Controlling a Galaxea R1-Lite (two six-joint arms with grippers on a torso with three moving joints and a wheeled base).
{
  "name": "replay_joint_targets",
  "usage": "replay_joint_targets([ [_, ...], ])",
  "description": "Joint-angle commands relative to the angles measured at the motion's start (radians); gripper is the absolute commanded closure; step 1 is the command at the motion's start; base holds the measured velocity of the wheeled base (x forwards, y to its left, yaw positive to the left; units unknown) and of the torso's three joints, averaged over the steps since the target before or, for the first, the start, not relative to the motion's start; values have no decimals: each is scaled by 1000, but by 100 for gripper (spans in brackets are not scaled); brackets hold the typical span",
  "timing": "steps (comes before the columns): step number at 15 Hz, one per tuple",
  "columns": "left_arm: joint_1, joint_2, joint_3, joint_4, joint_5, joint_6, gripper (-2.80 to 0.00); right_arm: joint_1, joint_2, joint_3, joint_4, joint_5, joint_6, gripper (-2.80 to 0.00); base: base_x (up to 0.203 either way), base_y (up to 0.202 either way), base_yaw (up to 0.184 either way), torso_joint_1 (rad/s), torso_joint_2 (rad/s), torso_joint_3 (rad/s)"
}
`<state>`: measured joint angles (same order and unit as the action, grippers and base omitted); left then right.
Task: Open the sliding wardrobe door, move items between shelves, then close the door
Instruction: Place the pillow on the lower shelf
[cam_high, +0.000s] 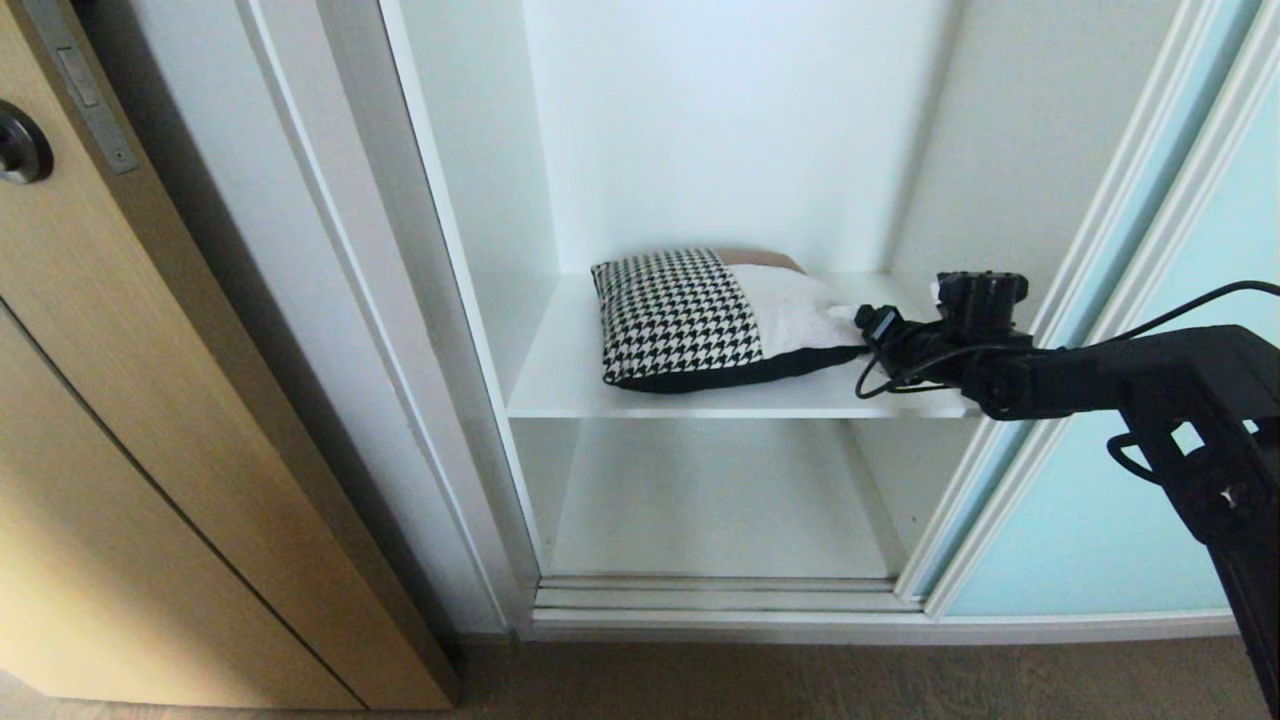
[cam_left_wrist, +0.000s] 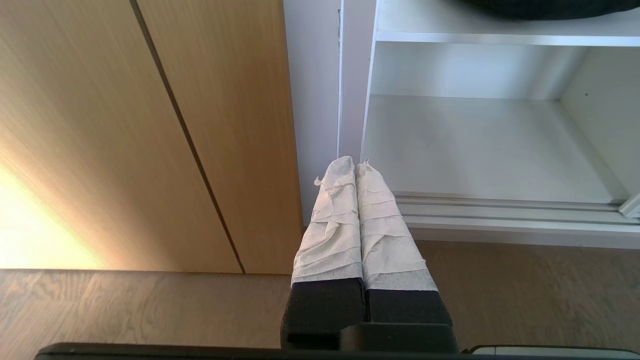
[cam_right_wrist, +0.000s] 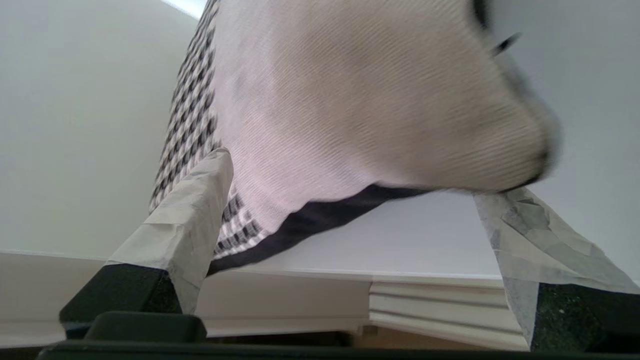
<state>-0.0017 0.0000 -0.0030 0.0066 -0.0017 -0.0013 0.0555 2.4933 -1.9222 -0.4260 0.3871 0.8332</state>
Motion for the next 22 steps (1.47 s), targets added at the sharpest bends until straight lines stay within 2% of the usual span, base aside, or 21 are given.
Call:
replay_joint_targets([
  [1, 0, 2, 0, 0, 2, 0, 0, 16, 11, -6, -22, 3, 4, -280, 0, 0, 0, 0, 0, 0],
  [3, 0, 2, 0, 0, 1, 0, 0, 37, 14, -8, -30, 3, 0, -280, 0, 0, 0, 0, 0, 0],
  [5, 0, 2, 0, 0, 0, 0, 0, 41, 39, -11, -30, 3, -60, -280, 0, 0, 0, 0, 0, 0],
  [19, 0, 2, 1, 0, 1, 0, 0, 21, 73, -18, -66, -7, -71, -280, 0, 0, 0, 0, 0, 0],
  [20, 0, 2, 1, 0, 1, 0, 0, 22, 73, -18, -66, -8, -72, 0, 0, 0, 0, 0, 0, 0],
  [22, 0, 2, 0, 0, 2, 0, 0, 23, 76, -26, -65, -3, -78, 0, 0, 0, 0, 0, 0, 0],
])
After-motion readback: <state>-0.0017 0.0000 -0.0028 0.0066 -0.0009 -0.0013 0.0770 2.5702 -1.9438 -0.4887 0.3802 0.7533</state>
